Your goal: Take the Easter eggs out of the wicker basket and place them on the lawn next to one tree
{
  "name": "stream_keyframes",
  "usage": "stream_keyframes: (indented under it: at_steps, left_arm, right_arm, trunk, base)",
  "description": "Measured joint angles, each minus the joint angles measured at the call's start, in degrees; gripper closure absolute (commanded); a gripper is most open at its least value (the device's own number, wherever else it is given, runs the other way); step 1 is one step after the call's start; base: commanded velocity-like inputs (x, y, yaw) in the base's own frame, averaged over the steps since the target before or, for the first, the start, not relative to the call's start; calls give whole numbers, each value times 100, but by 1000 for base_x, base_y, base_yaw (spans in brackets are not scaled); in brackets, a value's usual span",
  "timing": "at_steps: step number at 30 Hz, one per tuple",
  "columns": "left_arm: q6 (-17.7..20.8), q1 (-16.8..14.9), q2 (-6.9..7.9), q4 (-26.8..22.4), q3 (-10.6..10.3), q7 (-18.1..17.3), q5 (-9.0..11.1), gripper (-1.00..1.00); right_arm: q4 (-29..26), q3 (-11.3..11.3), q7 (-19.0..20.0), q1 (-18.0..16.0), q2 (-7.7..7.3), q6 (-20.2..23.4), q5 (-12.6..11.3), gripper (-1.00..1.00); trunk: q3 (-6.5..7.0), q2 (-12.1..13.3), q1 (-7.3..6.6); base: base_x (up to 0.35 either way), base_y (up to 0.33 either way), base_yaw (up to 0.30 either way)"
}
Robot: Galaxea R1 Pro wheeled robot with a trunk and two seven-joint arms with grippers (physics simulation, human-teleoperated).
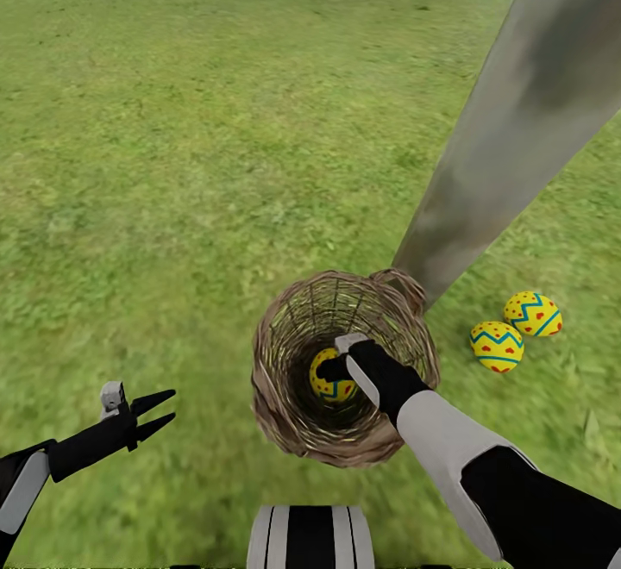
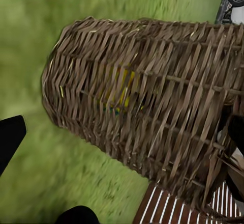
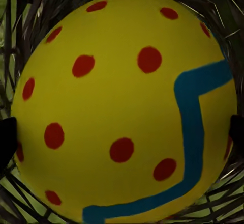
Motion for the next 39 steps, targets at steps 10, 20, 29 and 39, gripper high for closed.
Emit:
stream_keyframes:
  at_steps: [10,20,29,39]
  left_arm:
    - [1,-1,0,1,-1,-2,2,-100]
    - [-7,-3,-2,3,-19,0,-7,-100]
    - [-7,-2,-10,2,-28,10,-15,-100]
    - [-6,-2,-10,2,-30,10,-16,-100]
  right_arm:
    - [-105,-5,16,2,0,20,-135,100]
    - [351,-19,34,4,0,13,-248,100]
    - [423,-18,28,7,0,6,-190,100]
    - [423,-19,37,7,0,0,-191,100]
  trunk:
    - [-45,-3,5]
    - [109,7,-13]
    - [308,19,-35]
    - [530,33,-61]
  base:
    - [0,0,0]
    - [0,0,0]
    - [0,0,0]
    - [0,0,0]
